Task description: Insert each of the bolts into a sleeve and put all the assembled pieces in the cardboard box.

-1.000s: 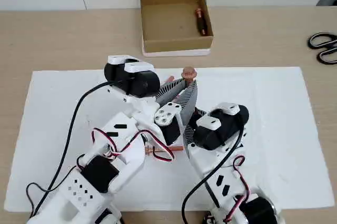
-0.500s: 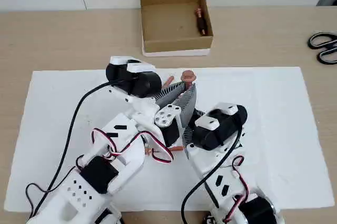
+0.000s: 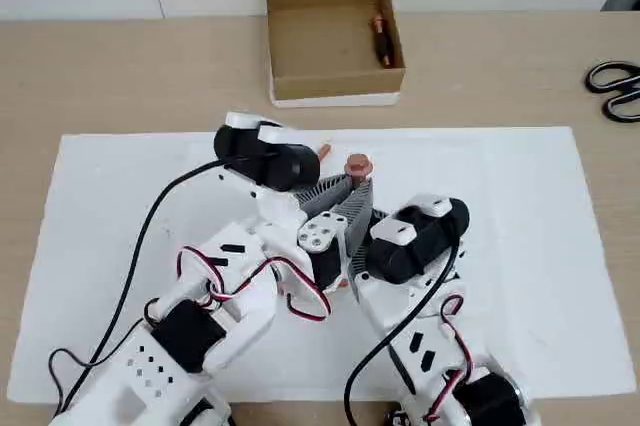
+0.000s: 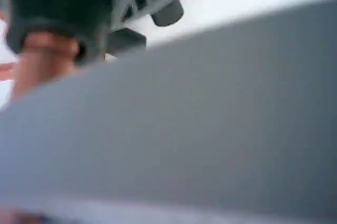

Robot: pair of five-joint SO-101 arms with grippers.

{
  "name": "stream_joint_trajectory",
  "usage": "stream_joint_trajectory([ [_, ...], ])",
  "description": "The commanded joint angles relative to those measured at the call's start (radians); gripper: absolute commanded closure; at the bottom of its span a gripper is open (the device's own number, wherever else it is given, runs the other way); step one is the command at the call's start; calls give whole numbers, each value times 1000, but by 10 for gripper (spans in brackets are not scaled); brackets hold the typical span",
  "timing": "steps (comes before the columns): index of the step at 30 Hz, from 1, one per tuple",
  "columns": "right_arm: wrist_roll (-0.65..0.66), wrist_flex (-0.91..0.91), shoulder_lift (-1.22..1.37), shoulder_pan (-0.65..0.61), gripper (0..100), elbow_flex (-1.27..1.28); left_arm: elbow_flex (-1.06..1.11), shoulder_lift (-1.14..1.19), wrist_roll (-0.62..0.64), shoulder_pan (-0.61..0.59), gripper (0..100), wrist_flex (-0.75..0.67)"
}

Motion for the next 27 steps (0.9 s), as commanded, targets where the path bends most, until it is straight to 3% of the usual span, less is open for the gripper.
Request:
stream_joint_trajectory([
  [1,-8,-5,-10,-2,995,-15,-12,-17,-15,6,994,32],
  [8,-8,-5,-10,-2,995,-15,-5,-17,-18,6,994,49],
  [15,-8,-5,-10,-2,995,-15,-12,-18,-20,21,983,153],
  [23,-8,-5,-10,-1,995,-15,-33,-18,-20,23,736,249],
  [27,-8,-5,-10,-1,995,-15,-148,-18,-20,17,690,367],
])
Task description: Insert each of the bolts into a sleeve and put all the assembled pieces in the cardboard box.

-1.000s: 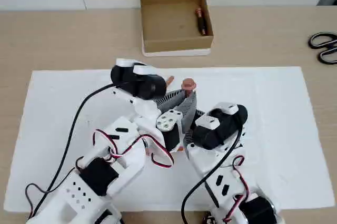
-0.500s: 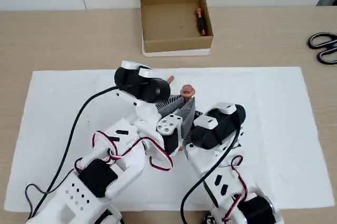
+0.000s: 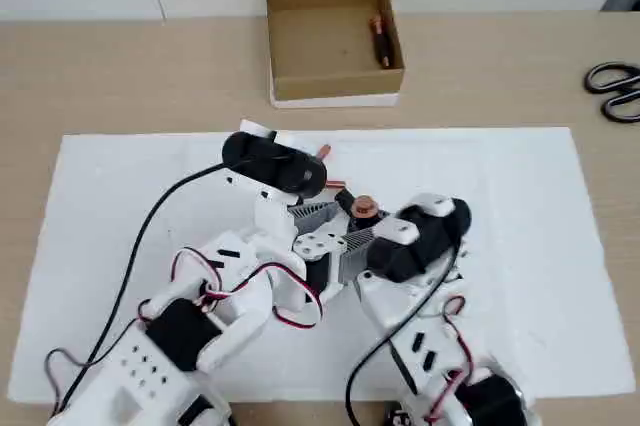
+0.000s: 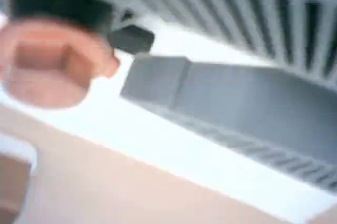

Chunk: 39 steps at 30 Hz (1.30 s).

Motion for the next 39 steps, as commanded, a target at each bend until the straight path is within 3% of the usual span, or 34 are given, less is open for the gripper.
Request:
stream_joint_trajectory([
  [1,-8,-7,4,-8,995,-15,-124,-8,-9,9,689,91],
  [10,-8,-7,4,-7,995,-15,-309,-8,-9,-170,689,255],
  [15,-8,-7,4,-5,995,-15,-401,-6,-5,-311,689,273],
  [26,-6,-7,4,-1,995,-12,-403,-6,-8,-830,689,278],
  [31,6,-76,16,137,995,-91,-390,-3,-14,-1048,689,381],
  [35,77,-159,101,193,995,-204,-390,-5,-72,-1109,689,505],
  [39,78,-294,346,225,995,-364,-384,-6,-72,-1125,689,555],
])
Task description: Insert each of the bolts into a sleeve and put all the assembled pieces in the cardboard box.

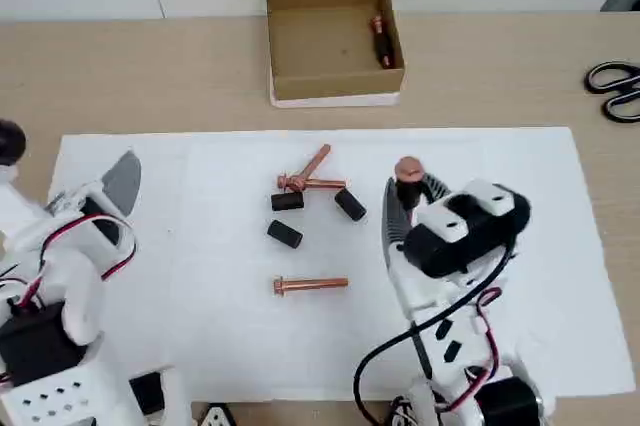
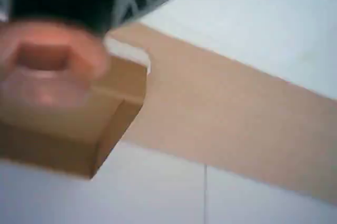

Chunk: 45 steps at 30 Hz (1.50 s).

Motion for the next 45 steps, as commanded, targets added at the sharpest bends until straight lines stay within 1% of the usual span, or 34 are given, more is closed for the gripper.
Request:
stream_joint_trajectory([
  [1,12,-162,234,36,995,-195,-5,-8,-8,-12,689,25],
  [7,12,-467,766,76,995,-456,39,-8,-9,-21,689,25],
  [11,12,-599,1119,77,995,-664,42,-8,-9,-60,689,25],
  [15,12,-653,1471,91,995,-896,42,-8,-9,-95,689,28],
  [20,12,-679,1871,114,995,-1186,41,-9,-9,-115,689,106],
  [24,12,-679,2111,116,995,-1392,35,-9,-11,-115,690,166],
  [30,12,-670,2333,102,994,-1590,35,-9,-8,-117,690,196],
  [37,12,-670,2427,93,988,-1659,35,-9,-8,-115,690,193],
  [39,9,-670,2431,91,956,-1659,35,-9,-8,-115,690,193],
  [43,9,-651,2431,91,841,-1657,35,-9,-8,-115,690,190],
  [45,9,-627,2425,91,809,-1657,35,-9,-8,-114,690,190],
])
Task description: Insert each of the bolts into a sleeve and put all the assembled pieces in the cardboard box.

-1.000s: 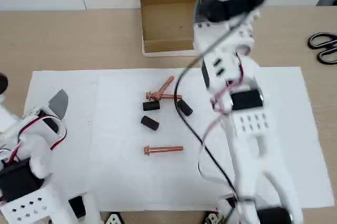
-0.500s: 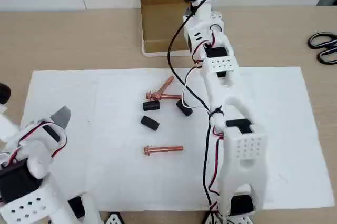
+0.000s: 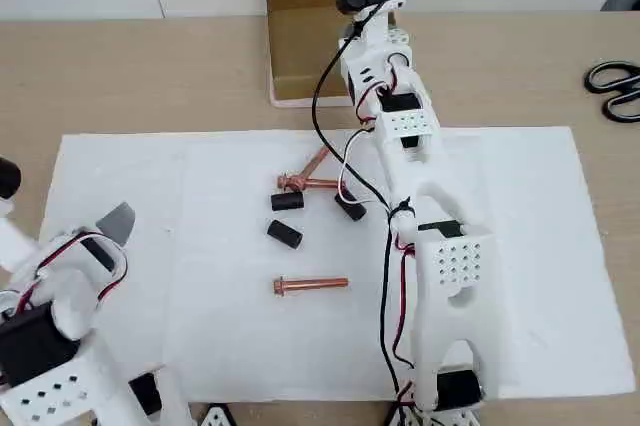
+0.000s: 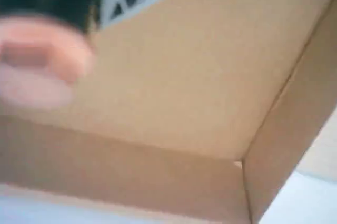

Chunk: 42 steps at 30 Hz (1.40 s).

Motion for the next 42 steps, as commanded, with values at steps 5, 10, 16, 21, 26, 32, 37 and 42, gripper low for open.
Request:
stream_joint_trajectory([
  [5,8,19,-28,-1,804,-120,-12,-9,-3,-2,690,-3],
  [10,9,76,-28,1,804,-242,-12,-9,-2,-2,690,-3],
  [16,5,314,-28,10,804,-496,-12,-9,-2,-2,690,-3],
  [21,5,602,-28,15,805,-729,-12,-9,-3,-2,690,3],
  [26,9,943,-27,13,805,-1011,-12,-9,-3,-2,690,3],
  [32,9,1362,-39,24,805,-1158,-5,-9,-2,0,690,2],
  [37,6,1520,-116,68,805,-1157,-5,-9,-3,0,690,2],
  [42,5,1526,-199,104,805,-1157,-5,-9,-5,0,690,2],
])
